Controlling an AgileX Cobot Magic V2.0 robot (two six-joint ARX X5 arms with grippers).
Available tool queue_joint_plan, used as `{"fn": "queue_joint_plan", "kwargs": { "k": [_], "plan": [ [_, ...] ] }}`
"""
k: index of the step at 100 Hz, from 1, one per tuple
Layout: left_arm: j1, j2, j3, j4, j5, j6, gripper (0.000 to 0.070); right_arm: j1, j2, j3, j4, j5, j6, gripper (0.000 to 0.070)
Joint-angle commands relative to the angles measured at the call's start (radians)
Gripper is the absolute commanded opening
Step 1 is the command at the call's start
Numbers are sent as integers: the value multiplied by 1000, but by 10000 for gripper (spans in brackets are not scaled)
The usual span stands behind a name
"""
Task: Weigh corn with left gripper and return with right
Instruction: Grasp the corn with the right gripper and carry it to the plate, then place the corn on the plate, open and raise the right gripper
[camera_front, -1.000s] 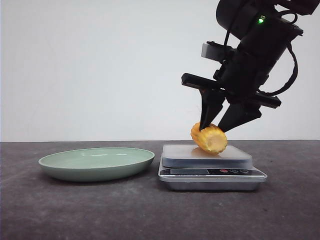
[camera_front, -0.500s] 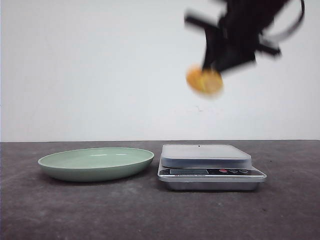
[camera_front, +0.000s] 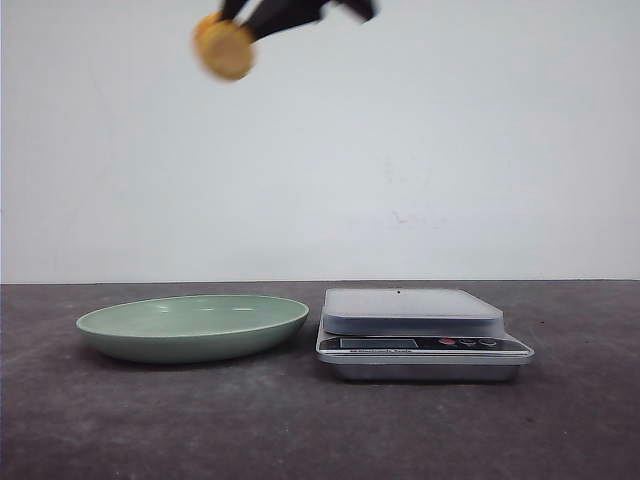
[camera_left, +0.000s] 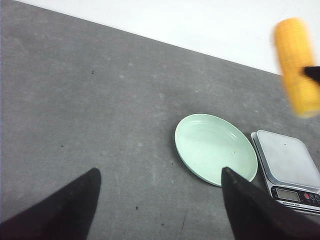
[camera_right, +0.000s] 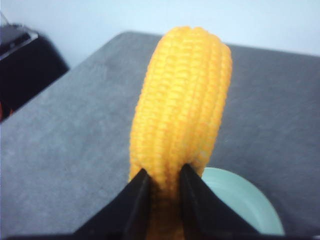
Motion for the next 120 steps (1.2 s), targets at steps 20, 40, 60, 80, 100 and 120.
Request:
{"fn": "queue_joint_plan", "kwargs": {
  "k": [20,40,60,80,100,120],
  "plan": [
    [-5,-3,10,11,-11,11,464,11,226,32,-24,49,128,0],
    [-5,-3,10,9,-11,20,464,1,325,32,-61,40,142,0],
    [-5,-3,10,-13,-5,19,464,2,348,32,-74,20,145,114],
    [-5,-3,10,-26,5,20,464,4,348,32,-63,23,170,510],
    [-5,-3,10,-19,6,23,464,-16,251,32,-101,24,81,569],
    [-5,-3,10,-17,5,26,464,-76,14,32,-179,34,-34,569]
  ]
}}
